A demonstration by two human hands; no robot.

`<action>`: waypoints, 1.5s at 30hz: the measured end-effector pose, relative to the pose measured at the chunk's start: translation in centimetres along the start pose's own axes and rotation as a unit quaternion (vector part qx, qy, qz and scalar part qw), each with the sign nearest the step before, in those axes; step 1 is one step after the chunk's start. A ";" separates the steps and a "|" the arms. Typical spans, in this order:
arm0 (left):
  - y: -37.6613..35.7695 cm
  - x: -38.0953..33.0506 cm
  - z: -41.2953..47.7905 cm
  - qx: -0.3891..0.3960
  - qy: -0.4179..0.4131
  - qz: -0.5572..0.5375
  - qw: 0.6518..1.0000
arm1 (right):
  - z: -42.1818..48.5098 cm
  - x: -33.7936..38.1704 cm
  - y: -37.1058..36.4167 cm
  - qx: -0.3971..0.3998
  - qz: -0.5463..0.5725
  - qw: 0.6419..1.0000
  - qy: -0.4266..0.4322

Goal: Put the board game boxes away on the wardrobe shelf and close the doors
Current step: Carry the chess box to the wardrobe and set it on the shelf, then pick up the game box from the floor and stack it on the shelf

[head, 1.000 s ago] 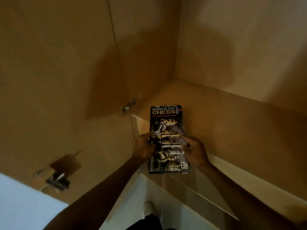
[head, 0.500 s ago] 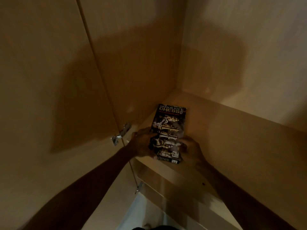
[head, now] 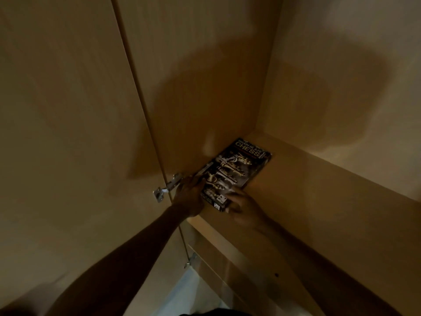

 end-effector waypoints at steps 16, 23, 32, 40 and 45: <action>-4.8 4.6 -25.1 -0.215 0.308 -0.403 0.834 | -9.1 6.2 -7.9 0.079 0.113 0.987 0.084; -10.8 3.7 -48.4 -0.275 0.505 -0.420 0.702 | -19.8 9.2 -22.4 0.282 0.081 0.951 0.095; -16.3 -2.7 -77.1 -0.378 0.662 -0.404 0.505 | -40.8 19.2 -38.2 0.517 0.020 0.833 0.194; -20.9 -11.2 -99.9 -0.442 0.743 -0.349 0.362 | -63.3 26.9 -50.2 0.630 -0.034 0.720 0.290; -24.0 -19.7 -111.1 -0.497 0.784 -0.302 0.217 | -78.6 29.9 -54.6 0.702 -0.076 0.600 0.377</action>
Point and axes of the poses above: each hand's wrist, its own z-axis towards the middle knuckle, its own y-axis out of the back of the hand, x = y × z, the point moved 10 cm from there along z, towards the middle knuckle, and after that the axes turned 4 degrees about z, right-handed, at the moved point
